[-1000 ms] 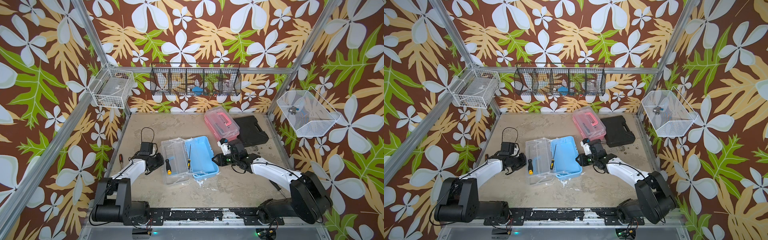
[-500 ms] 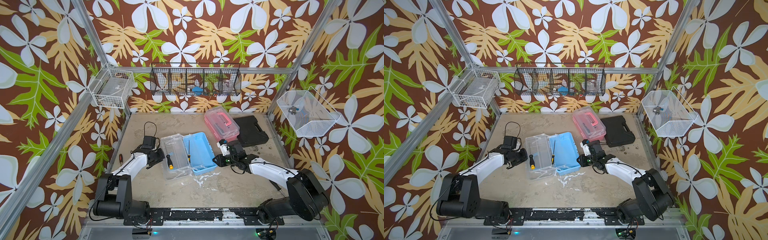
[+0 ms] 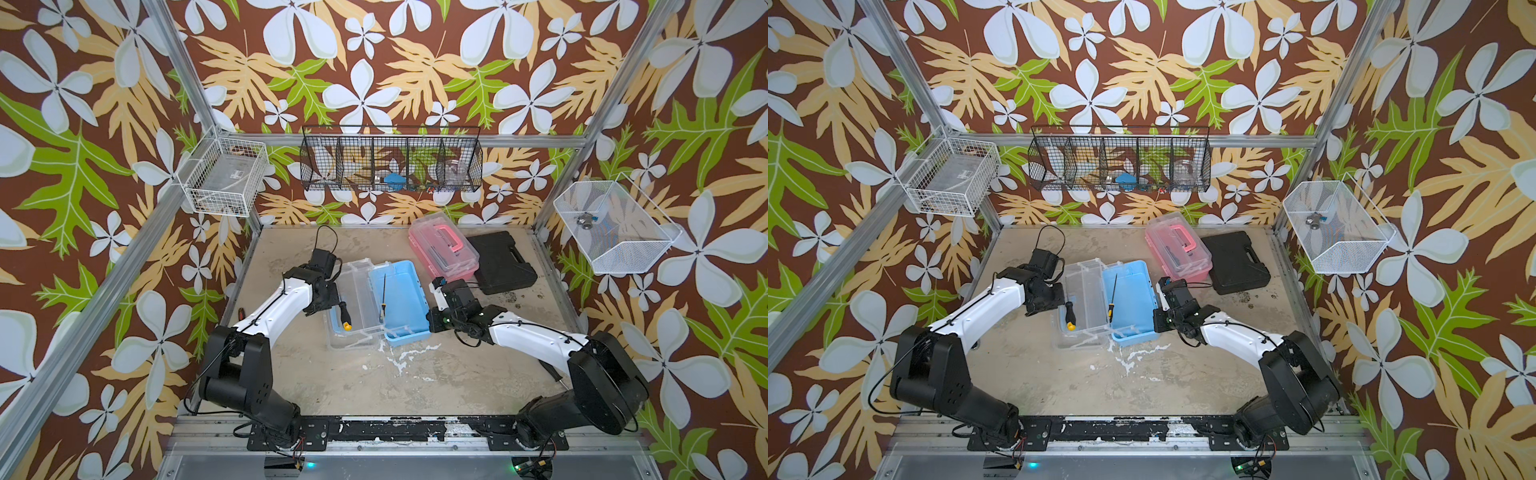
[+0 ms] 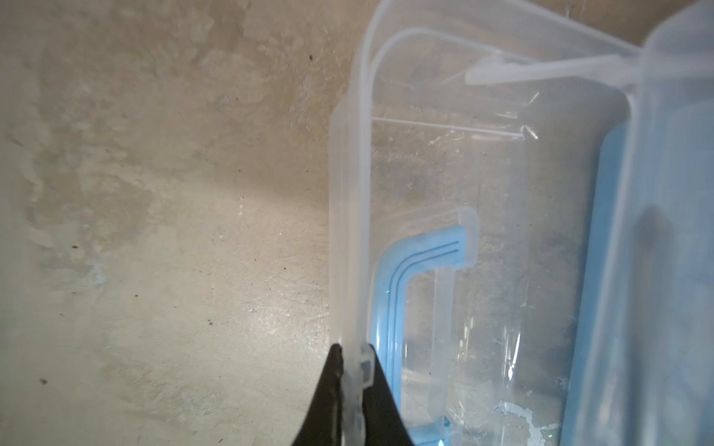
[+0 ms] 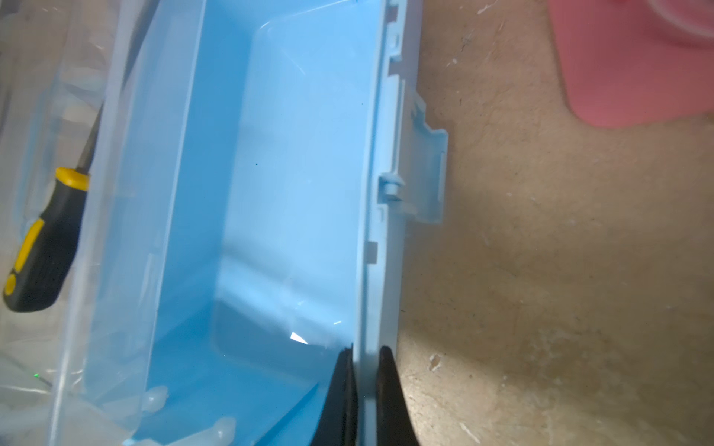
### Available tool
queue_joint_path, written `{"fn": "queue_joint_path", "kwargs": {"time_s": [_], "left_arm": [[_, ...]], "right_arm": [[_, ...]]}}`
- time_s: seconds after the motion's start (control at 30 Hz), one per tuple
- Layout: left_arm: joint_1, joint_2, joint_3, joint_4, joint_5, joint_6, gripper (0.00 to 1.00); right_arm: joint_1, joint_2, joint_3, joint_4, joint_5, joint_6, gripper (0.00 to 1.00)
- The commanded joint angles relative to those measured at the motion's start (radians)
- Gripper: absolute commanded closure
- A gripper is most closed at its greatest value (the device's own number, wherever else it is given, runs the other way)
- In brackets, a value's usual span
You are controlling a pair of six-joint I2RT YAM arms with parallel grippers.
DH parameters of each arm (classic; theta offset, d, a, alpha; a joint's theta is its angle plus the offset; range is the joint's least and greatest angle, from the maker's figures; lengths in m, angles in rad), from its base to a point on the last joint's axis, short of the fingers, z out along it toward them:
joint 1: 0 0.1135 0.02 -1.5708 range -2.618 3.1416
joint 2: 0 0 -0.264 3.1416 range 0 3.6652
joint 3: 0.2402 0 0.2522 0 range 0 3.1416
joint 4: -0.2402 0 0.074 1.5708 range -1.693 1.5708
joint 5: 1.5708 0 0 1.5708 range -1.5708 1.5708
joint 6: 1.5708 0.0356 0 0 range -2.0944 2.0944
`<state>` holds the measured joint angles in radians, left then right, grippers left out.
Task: Close toolboxes
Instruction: Close the toolbox lid.
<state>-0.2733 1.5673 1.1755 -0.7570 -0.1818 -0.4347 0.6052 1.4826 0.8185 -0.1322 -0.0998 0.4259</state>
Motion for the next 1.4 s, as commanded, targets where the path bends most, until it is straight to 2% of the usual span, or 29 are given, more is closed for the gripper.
{"fn": "queue_joint_path", "kwargs": {"time_s": [0.0,0.13,0.3,0.8,1.07,1.17,1.37], "left_arm": [[-0.046,0.043,0.097,-0.139,-0.184,0.068,1.00],[-0.114,0.117,0.253,-0.265,-0.304,0.071,1.00],[-0.196,0.187,0.407,-0.362,-0.364,0.071,1.00],[-0.394,0.382,0.713,-0.471,-0.361,0.047,1.00],[-0.445,0.438,0.768,-0.498,-0.357,0.022,1.00],[-0.456,0.453,0.787,-0.511,-0.362,0.016,1.00],[-0.473,0.488,0.854,-0.556,-0.382,0.007,1.00]], "right_arm": [[0.021,0.006,0.030,-0.050,0.094,-0.075,1.00],[0.028,0.019,0.050,-0.084,0.125,-0.083,1.00],[0.030,0.045,0.058,-0.096,0.124,-0.088,1.00],[0.029,0.062,0.036,-0.046,0.058,-0.092,1.00],[0.028,0.058,0.016,-0.013,0.028,-0.083,1.00],[0.028,0.056,0.010,-0.002,0.016,-0.081,0.87],[0.024,0.047,-0.011,0.025,-0.020,-0.075,0.78]]}}
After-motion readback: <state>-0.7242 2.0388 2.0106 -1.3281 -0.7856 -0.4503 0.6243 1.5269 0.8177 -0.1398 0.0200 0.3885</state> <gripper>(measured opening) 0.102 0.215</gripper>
